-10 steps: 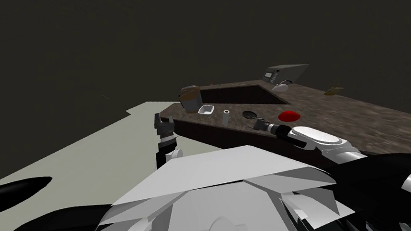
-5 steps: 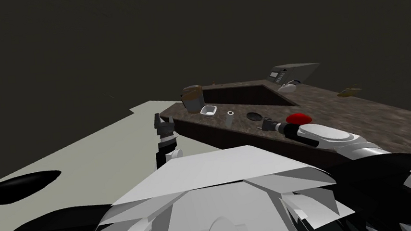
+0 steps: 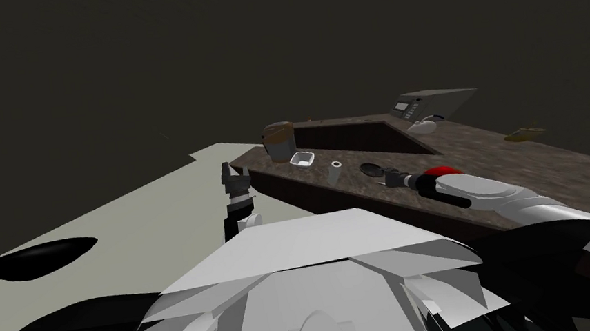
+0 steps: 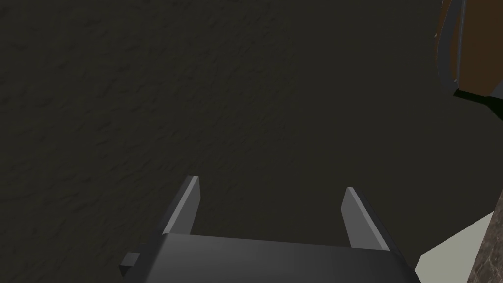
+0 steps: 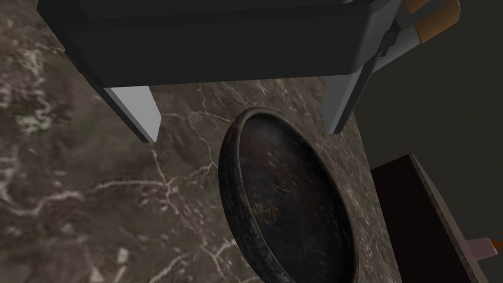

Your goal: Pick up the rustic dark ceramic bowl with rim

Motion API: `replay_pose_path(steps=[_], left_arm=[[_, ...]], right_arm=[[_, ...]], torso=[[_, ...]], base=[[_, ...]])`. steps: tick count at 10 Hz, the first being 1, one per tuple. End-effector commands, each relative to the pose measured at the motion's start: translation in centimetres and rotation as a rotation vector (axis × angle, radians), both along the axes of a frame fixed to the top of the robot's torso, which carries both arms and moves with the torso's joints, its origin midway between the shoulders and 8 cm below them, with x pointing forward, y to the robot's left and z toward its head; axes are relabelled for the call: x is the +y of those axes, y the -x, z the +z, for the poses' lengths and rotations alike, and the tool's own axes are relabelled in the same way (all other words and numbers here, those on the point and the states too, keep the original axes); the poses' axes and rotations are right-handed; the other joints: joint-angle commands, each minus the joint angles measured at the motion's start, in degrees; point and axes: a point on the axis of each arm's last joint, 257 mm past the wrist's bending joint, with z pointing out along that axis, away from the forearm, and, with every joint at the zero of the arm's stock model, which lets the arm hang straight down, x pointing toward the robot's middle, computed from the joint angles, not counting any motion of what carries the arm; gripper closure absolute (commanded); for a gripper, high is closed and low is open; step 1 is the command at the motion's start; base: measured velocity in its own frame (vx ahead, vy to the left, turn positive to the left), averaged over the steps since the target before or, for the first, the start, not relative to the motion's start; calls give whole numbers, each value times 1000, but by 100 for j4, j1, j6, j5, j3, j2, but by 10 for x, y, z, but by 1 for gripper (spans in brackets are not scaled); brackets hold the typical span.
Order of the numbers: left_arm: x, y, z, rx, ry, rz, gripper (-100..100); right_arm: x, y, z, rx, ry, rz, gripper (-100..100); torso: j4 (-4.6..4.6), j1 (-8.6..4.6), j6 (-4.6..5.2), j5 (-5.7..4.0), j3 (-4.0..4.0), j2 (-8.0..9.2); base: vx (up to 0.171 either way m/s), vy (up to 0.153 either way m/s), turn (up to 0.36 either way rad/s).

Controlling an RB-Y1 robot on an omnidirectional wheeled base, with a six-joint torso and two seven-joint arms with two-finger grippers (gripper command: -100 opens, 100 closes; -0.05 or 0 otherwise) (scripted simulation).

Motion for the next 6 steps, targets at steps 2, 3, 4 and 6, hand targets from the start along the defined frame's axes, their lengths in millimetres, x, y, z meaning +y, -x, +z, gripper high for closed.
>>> replay_pose_path(steps=[2, 3, 4, 6], left_arm=[[0, 0, 0, 0, 0, 0, 0], [0, 0, 0, 0, 0, 0, 0], [0, 0, 0, 0, 0, 0, 0], [0, 0, 0, 0, 0, 0, 0]], right_arm=[[-13, 10, -5, 29, 41, 3, -100], [-14, 11, -6, 33, 47, 5, 0], [-22, 15, -11, 32, 45, -27, -100], [-34, 22, -20, 32, 45, -73, -100]], torso=[[-2, 0, 1, 0, -5, -9], [-1, -2, 2, -1, -1, 0], [2, -3, 2, -1, 6, 10], [6, -11, -1, -3, 16, 29]], base=[[60, 10, 58], [6, 1, -2], [-25, -5, 235], [-54, -22, 268]])
